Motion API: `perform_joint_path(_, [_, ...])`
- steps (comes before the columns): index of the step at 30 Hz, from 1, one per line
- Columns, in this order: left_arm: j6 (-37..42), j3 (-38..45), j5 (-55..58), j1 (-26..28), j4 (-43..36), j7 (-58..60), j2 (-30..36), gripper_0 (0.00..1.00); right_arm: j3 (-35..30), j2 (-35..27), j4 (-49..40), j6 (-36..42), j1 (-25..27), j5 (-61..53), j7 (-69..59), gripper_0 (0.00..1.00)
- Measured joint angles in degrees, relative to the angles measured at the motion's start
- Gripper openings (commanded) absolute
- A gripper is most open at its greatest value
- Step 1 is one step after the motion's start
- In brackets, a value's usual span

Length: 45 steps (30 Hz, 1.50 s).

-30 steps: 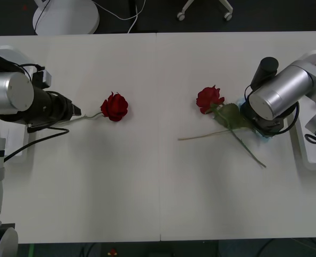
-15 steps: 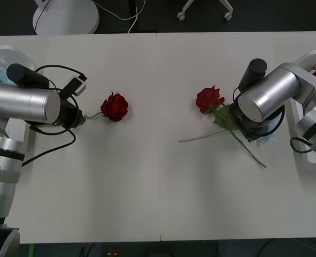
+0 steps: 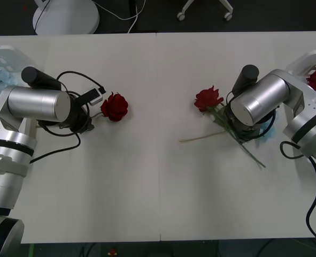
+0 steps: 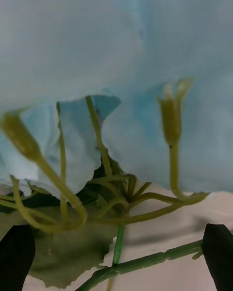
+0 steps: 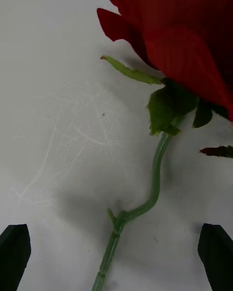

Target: Put the red flowers into the right box and the blue flowers into the left box

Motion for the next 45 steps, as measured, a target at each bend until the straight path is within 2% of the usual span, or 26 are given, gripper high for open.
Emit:
perform_joint_path(9, [0.0,-0.5,1.6,0.0,0.0,0.0,-0.2,1.00,0.0,0.6,1.4,-1.4,-0.1,1.8,0.0,1.00])
perform_joint_path(16, [0.0,-0.5,5.9,-2.4,5.2,0.0,-0.3,0.93,0.0,0.1,-0.2,3.5,-1.2,-0.3,0.0,1.00])
perform_joint_path(17, [0.0,-0.5,6.5,-3.1,6.2,0.0,-0.3,0.86,0.0,0.0,-0.6,3.5,-1.3,-0.9,0.0,1.00])
perform_joint_path(18, [0.0,-0.5,7.0,-3.8,7.0,0.0,-0.3,0.73,0.0,0.0,-0.8,3.5,-1.3,-1.1,0.0,1.00])
perform_joint_path(22, [-0.9,-0.5,8.2,-5.0,8.9,0.0,-0.4,0.05,0.0,0.0,-1.0,3.5,-1.3,-1.3,0.1,1.00])
perform_joint_path(23, [-1.1,-0.5,8.6,-5.0,9.1,0.0,-0.4,0.00,0.0,0.0,-1.0,3.5,-1.3,-1.3,0.1,1.00])
perform_joint_path(27, [-1.3,-0.5,9.3,-5.1,9.6,0.0,-0.4,0.00,0.0,0.0,-0.9,3.4,-1.3,-1.3,0.3,0.93])
perform_joint_path(40, [-1.3,1.2,13.6,-5.1,10.0,0.0,-0.4,0.00,0.0,0.2,2.7,0.9,-1.3,-0.6,0.8,0.93])
perform_joint_path(43, [-1.0,3.1,14.8,-5.1,8.5,0.0,-0.4,0.00,0.0,0.2,2.8,0.8,-1.3,-0.6,0.8,0.89])
perform_joint_path(45, [-0.1,4.8,15.7,-5.1,6.3,0.0,-0.4,0.00,0.0,0.2,3.3,-0.1,-1.3,-0.6,0.9,0.80])
